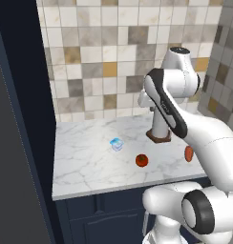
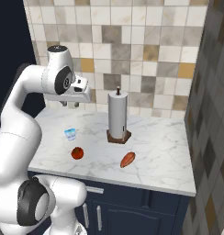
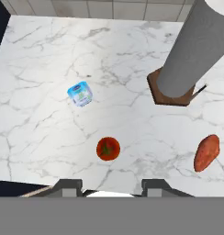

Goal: Place the tomato and sweet potato inside the fridge drawer. Close the drawer after placing the vegetables.

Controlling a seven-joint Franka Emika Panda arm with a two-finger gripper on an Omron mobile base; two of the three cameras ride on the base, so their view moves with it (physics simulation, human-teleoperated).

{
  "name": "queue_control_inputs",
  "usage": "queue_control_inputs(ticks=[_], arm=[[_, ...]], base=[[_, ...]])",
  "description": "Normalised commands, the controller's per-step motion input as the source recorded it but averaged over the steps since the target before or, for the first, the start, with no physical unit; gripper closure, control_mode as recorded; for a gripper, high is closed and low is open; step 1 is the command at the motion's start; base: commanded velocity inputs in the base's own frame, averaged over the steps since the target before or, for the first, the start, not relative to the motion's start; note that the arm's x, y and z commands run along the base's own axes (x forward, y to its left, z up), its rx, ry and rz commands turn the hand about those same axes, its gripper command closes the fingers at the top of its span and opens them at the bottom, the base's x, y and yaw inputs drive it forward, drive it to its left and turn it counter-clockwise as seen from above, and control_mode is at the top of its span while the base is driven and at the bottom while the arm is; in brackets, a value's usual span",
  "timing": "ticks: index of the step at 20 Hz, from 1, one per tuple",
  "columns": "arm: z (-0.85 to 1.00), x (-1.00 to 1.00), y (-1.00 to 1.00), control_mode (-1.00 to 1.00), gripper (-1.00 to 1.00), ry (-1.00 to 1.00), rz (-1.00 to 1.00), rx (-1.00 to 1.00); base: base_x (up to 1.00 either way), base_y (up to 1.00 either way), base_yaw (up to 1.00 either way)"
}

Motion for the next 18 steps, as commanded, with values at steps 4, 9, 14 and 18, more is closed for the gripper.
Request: queue_control_inputs(ticks=[4,9,14,18], arm=[[0.00,-0.20,0.06,-1.00,-1.00,-0.01,0.00,0.00],[-0.22,-0.43,0.12,-1.00,-1.00,0.00,0.01,0.00],[-0.78,-0.41,0.22,-1.00,-1.00,0.09,0.00,-0.05],[-0.94,-0.08,0.38,-1.00,-1.00,0.17,0.00,-0.14]], base=[[0.00,0.00,0.00],[0.00,0.00,0.00],[0.00,0.00,0.00],[0.00,0.00,0.00]])
